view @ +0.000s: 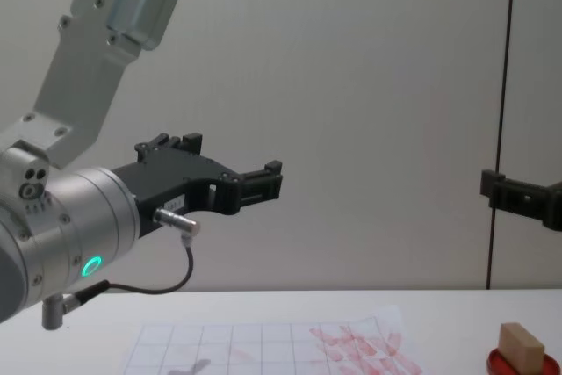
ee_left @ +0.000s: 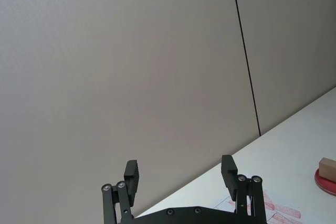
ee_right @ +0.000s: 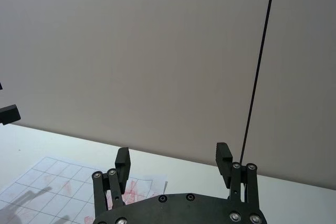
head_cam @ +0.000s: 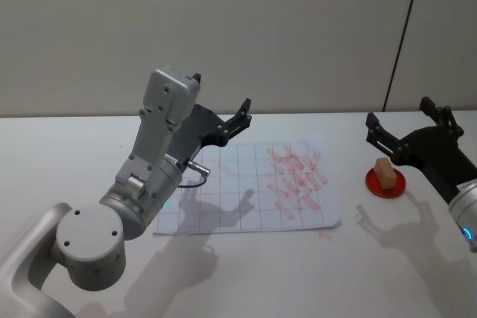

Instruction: Use the one hand to pick up the stamp and affix it onto the A4 paper.

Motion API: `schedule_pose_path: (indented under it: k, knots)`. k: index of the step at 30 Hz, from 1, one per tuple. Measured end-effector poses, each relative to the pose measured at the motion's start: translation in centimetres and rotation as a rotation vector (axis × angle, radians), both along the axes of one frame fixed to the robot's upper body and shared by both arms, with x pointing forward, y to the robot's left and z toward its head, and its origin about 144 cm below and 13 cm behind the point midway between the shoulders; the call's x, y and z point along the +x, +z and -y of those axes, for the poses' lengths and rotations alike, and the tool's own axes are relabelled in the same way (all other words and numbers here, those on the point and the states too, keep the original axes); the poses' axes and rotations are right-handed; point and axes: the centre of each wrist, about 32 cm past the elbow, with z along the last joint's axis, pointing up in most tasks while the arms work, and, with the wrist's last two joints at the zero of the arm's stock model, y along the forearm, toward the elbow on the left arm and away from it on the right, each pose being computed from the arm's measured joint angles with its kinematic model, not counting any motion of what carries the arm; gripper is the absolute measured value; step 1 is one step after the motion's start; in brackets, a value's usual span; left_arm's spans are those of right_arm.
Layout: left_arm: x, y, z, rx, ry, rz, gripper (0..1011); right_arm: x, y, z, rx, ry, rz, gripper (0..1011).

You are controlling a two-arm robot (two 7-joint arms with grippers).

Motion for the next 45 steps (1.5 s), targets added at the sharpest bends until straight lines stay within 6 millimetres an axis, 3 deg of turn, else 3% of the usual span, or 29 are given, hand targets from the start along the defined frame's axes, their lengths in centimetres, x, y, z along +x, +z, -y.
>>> schedule_pose_path:
  k: [34,45]
  knots:
    - [0.00,0.00,0.00,0.000,0.000,0.000,1001,-0.03,0.02,-0.09,-0.001,-0.007,-0.005,1001]
    - [0.00,0.00,0.00,0.000,0.000,0.000,1001,-0.29,0.28,-0.52,-0.012,-0.067,-0.080,1001]
